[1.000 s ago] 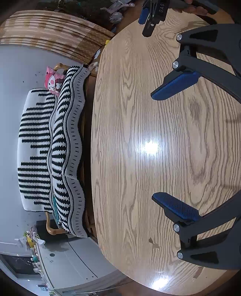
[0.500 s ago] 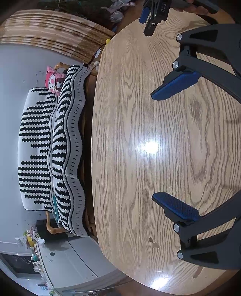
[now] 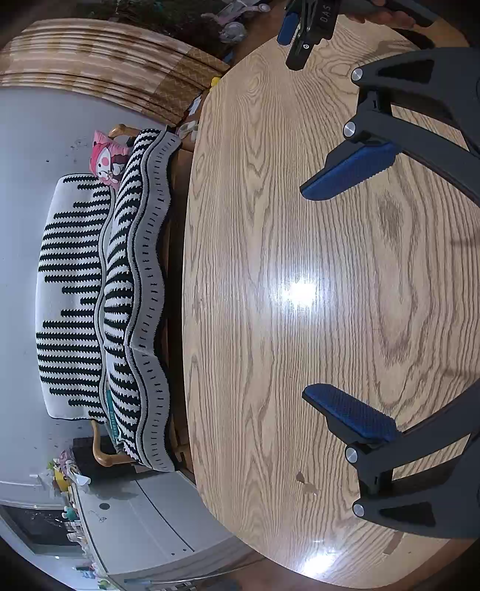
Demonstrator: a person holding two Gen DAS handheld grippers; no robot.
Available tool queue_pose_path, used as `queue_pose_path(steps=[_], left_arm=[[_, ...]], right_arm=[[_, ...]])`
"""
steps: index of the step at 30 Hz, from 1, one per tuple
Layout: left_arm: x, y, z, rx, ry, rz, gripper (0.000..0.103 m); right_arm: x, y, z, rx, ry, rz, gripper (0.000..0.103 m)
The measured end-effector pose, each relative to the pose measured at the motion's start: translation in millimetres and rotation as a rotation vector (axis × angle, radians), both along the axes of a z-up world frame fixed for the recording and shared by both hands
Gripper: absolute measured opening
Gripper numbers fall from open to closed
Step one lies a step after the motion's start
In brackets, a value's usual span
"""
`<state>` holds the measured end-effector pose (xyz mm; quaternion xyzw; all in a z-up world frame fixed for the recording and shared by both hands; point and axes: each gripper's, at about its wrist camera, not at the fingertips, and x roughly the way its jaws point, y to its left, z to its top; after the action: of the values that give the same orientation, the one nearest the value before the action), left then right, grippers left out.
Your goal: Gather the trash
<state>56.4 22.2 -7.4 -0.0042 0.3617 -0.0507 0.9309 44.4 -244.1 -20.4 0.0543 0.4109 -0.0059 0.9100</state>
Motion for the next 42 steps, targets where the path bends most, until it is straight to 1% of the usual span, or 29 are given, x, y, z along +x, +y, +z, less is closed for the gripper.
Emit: queue_pose_path(steps=[42], left_arm=[[-4.2, 1.9, -0.3, 0.003, 0.004, -0.001, 0.096]], right_arm=[[0.6, -9.4, 3.1, -0.005, -0.003, -0.003, 0.095]])
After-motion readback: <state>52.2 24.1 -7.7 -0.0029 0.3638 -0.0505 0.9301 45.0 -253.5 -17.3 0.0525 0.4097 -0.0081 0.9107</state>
